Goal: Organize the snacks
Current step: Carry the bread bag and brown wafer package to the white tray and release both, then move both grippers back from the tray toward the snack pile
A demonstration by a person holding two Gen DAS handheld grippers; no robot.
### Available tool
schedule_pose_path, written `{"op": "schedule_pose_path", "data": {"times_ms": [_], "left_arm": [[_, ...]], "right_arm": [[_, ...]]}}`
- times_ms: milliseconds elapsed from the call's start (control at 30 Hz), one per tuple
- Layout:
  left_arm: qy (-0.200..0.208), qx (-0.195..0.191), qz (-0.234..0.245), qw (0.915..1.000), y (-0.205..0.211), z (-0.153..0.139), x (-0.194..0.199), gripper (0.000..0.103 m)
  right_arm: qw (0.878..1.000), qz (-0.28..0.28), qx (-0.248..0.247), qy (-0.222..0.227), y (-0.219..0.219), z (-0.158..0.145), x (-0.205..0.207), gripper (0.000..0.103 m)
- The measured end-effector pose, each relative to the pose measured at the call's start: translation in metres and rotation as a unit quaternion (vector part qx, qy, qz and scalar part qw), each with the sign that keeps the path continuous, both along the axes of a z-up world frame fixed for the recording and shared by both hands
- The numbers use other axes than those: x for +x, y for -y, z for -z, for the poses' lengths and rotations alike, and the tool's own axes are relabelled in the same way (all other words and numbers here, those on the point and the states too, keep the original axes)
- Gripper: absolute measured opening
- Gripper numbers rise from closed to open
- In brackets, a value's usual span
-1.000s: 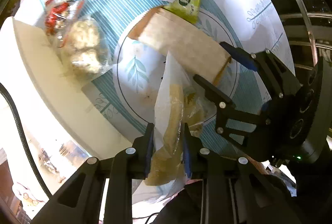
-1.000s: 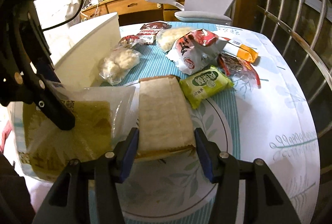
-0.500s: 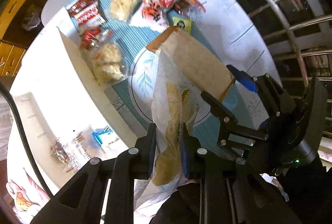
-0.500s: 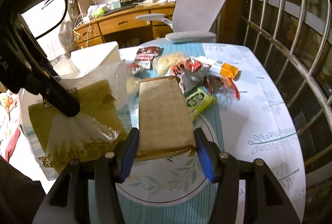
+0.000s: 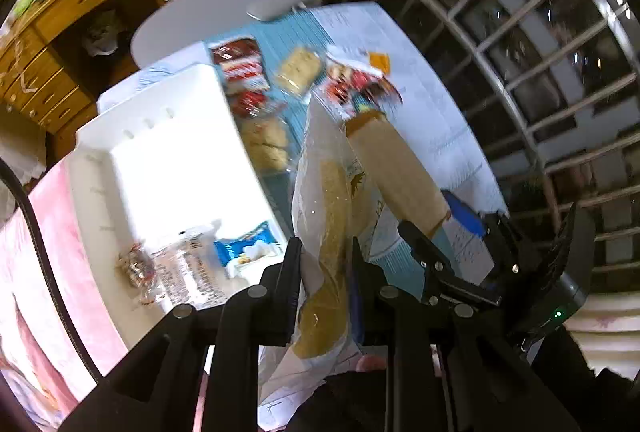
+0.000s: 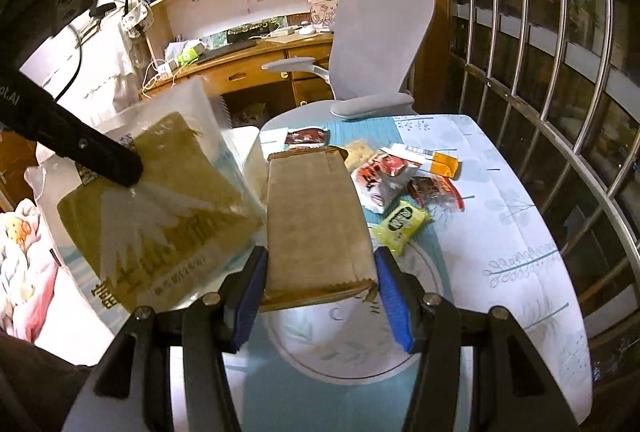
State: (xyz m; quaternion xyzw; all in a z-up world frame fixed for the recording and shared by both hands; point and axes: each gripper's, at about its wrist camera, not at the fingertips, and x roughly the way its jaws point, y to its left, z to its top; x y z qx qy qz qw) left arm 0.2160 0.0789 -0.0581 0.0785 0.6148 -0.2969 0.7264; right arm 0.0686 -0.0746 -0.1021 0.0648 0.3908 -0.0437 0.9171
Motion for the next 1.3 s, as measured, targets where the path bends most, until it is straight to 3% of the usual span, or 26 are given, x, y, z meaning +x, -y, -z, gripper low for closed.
{"op": "schedule_pose_path", "data": {"times_ms": [233,567,733,833,900,967,1067,1167,1300], "left_arm": [[0.041,-0.053,-0.067,0.9955,-0.075,-0.012,-0.002,0.018],[0.061,-0.090,-0.145,0.9835,-0.169,0.017,0.015,0.018],[0.046,-0.069,-0.173,0.9815,-0.196,0.055,0.023,0.021],[0.042,-0.054,-0.181,0.9812,-0.207,0.073,0.022,0.033],[0.042,-0.045,-0.174,0.9829,-0.208,0.078,0.020,0.052],[0.047,-0.034,-0.168,0.9840,-0.209,0.081,0.016,0.060],[0.056,-0.019,-0.158,0.9856,-0.207,0.082,0.010,0.061],[0.060,-0.002,-0.156,0.9859,-0.203,0.083,0.006,0.061],[0.063,-0.011,-0.141,0.9880,-0.194,0.082,-0.005,0.061]], "right_arm": [[1.000,-0.008,0.009,0.012,-0.032,-0.010,0.003,0.054],[0.998,-0.058,0.010,0.011,-0.103,-0.008,0.026,0.054],[0.997,-0.077,0.026,-0.014,-0.134,0.008,0.043,0.055],[0.995,-0.077,0.032,-0.050,-0.149,0.025,0.054,0.056],[0.994,-0.078,0.037,-0.068,-0.155,0.033,0.057,0.057],[0.993,-0.078,0.041,-0.076,-0.159,0.040,0.058,0.064],[0.993,-0.071,0.043,-0.086,-0.159,0.045,0.059,0.072],[0.992,-0.060,0.053,-0.095,-0.155,0.048,0.057,0.072],[0.991,-0.053,0.068,-0.099,-0.146,0.049,0.049,0.072]]}}
